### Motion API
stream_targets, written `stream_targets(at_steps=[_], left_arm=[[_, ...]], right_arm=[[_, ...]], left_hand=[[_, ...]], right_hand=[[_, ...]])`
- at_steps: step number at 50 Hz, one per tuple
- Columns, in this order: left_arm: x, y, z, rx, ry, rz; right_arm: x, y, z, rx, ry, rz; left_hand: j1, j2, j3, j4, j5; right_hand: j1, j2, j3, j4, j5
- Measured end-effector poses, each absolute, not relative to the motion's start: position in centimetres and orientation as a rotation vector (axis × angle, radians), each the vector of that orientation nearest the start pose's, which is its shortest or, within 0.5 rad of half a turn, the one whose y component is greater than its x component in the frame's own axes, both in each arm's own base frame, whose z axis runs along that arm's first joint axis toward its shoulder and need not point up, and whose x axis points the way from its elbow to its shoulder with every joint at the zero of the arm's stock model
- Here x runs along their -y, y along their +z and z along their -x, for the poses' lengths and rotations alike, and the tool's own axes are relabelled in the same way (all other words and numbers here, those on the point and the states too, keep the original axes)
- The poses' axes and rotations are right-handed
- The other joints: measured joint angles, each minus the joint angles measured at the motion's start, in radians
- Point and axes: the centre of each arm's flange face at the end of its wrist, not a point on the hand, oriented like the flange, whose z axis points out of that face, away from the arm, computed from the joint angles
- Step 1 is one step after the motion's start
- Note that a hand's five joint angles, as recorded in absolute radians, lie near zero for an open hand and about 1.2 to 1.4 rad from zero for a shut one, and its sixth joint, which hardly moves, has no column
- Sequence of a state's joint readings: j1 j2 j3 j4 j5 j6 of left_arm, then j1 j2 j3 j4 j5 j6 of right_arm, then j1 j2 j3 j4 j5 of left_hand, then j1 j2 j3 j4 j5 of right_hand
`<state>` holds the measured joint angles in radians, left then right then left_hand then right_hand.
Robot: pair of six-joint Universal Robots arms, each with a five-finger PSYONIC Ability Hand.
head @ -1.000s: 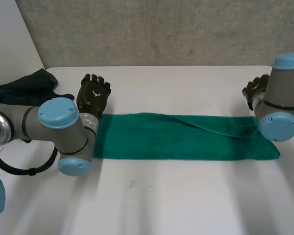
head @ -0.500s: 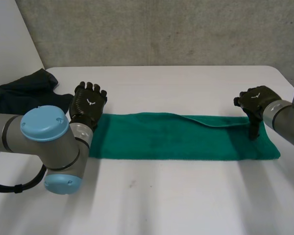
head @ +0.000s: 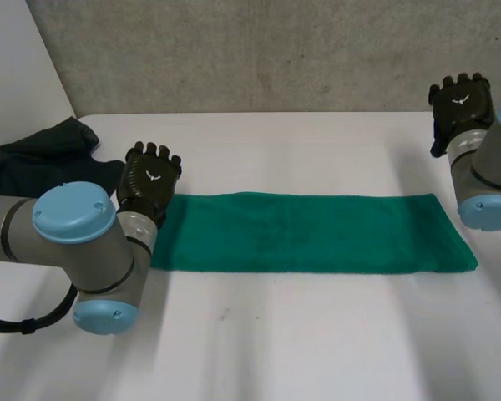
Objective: Fold the laundry.
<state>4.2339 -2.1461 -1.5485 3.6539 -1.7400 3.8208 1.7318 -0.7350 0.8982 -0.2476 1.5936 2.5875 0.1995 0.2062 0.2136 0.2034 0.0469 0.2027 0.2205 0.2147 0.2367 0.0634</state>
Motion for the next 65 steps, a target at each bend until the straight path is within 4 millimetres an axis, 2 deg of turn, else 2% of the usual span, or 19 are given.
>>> stream_targets(at_steps=[3, 7, 8, 9, 11, 12, 15, 23, 30, 33, 35, 38, 50, 51, 57, 61, 62, 64, 65], left_arm=[[30.2, 15.6, 28.7, -1.842, -1.978, -1.0], [30.0, 15.9, 28.6, -1.84, -1.983, -0.997], [30.0, 15.9, 28.6, -1.84, -1.983, -0.997], [29.9, 16.1, 28.5, -1.84, -1.989, -0.993], [29.9, 16.2, 28.5, -1.84, -1.99, -0.992], [29.7, 16.5, 28.5, -1.847, -2.005, -0.98], [29.5, 16.9, 28.5, -1.862, -2.028, -0.959], [28.9, 18.2, 28.4, -1.932, -2.12, -0.872], [28.7, 18.3, 28.4, -1.956, -2.132, -0.857], [28.7, 18.3, 28.4, -1.958, -2.129, -0.859], [28.7, 18.2, 28.4, -1.959, -2.126, -0.861], [28.7, 18.2, 28.4, -1.959, -2.124, -0.863], [28.7, 18.4, 28.4, -1.955, -2.128, -0.859], [28.6, 18.5, 28.3, -1.955, -2.129, -0.858], [28.5, 18.7, 28.3, -1.962, -2.124, -0.86], [28.4, 18.7, 28.3, -1.967, -2.118, -0.863], [28.4, 18.7, 28.2, -1.97, -2.115, -0.865], [28.4, 18.8, 28.2, -1.97, -2.115, -0.864], [28.4, 18.8, 28.2, -1.97, -2.115, -0.864]], right_arm=[[45.3, 20.5, -20.3, -2.264, -2.434, 0.816], [42.6, 19.6, -19.2, -2.419, -2.172, 0.899], [42.6, 19.6, -19.2, -2.419, -2.172, 0.899], [41.2, 19.0, -18.5, -2.489, -2.034, 0.93], [40.9, 18.9, -18.3, -2.499, -2.012, 0.934], [39.5, 18.2, -17.4, -2.548, -1.888, 0.955], [38.0, 17.7, -16.5, -2.573, -1.792, 0.976], [35.2, 16.1, -14.8, -2.596, -1.644, 1.04], [34.6, 13.9, -14.2, -2.605, -1.577, 1.076], [34.8, 13.1, -14.1, -2.607, -1.574, 1.094], [35.2, 12.3, -13.9, -2.609, -1.587, 1.111], [35.6, 12.0, -13.6, -2.613, -1.611, 1.116], [38.0, 13.1, -9.8, -2.752, -1.805, 1.076], [38.5, 13.6, -8.7, -2.802, -1.841, 1.108], [39.4, 15.1, -6.4, -2.912, -1.925, 1.265], [39.7, 16.4, -7.3, -2.865, -2.025, 1.382], [39.5, 17.8, -9.7, -2.742, -2.14, 1.461], [38.9, 19.2, -12.7, -2.6, -2.236, 1.504], [38.9, 19.2, -12.7, -2.6, -2.236, 1.504]], left_hand=[[0.0, 0.0, 0.0, 0.0, 0.0], [0.0, 0.0, 0.0, 0.0, 0.0], [0.0, 0.0, 0.0, 0.0, 0.0], [0.0, 0.0, 0.0, 0.0, 0.0], [0.0, 0.0, 0.0, 0.0, 0.0], [0.0, 0.0, 0.0, 0.0, 0.0], [0.0, 0.0, 0.0, 0.0, 0.0], [0.0, 0.0, 0.0, 0.0, 0.0], [0.0, 0.0, 0.0, 0.0, 0.0], [0.0, 0.0, 0.0, 0.0, 0.0], [0.0, 0.0, 0.0, 0.0, 0.0], [0.0, 0.0, 0.0, 0.0, 0.0], [0.0, 0.0, 0.0, 0.0, 0.0], [0.0, 0.0, 0.0, 0.0, 0.0], [0.0, 0.0, 0.0, 0.0, -0.001], [0.0, 0.0, 0.0, 0.0, 0.0], [0.0, 0.0, 0.0, 0.0, 0.0], [0.0, 0.0, 0.0, 0.0, 0.0], [0.0, 0.0, 0.0, 0.0, 0.0]], right_hand=[[0.0, 0.0, 0.0, 0.0, 0.0], [0.0, 0.0, 0.0, 0.0, 0.0], [0.0, 0.0, 0.0, 0.0, 0.0], [0.0, 0.0, 0.0, 0.0, 0.0], [0.0, 0.0, 0.0, 0.0, 0.0], [0.0, 0.0, 0.0, 0.0, 0.0], [0.003, 0.005, 0.005, 0.003, 0.002], [0.054, 0.087, 0.094, 0.066, 0.067], [0.125, 0.149, 0.163, 0.142, 0.13], [0.198, 0.241, 0.245, 0.223, 0.205], [0.436, 0.558, 0.539, 0.515, 0.482], [0.513, 0.904, 0.901, 0.88, 0.839], [0.511, 0.946, 0.965, 0.953, 0.922], [0.511, 0.953, 0.965, 0.953, 0.926], [0.511, 0.954, 0.965, 0.953, 0.932], [0.511, 0.954, 0.964, 0.953, 0.932], [0.511, 0.954, 0.965, 0.953, 0.932], [0.511, 0.954, 0.964, 0.953, 0.933], [0.511, 0.954, 0.964, 0.953, 0.933]])
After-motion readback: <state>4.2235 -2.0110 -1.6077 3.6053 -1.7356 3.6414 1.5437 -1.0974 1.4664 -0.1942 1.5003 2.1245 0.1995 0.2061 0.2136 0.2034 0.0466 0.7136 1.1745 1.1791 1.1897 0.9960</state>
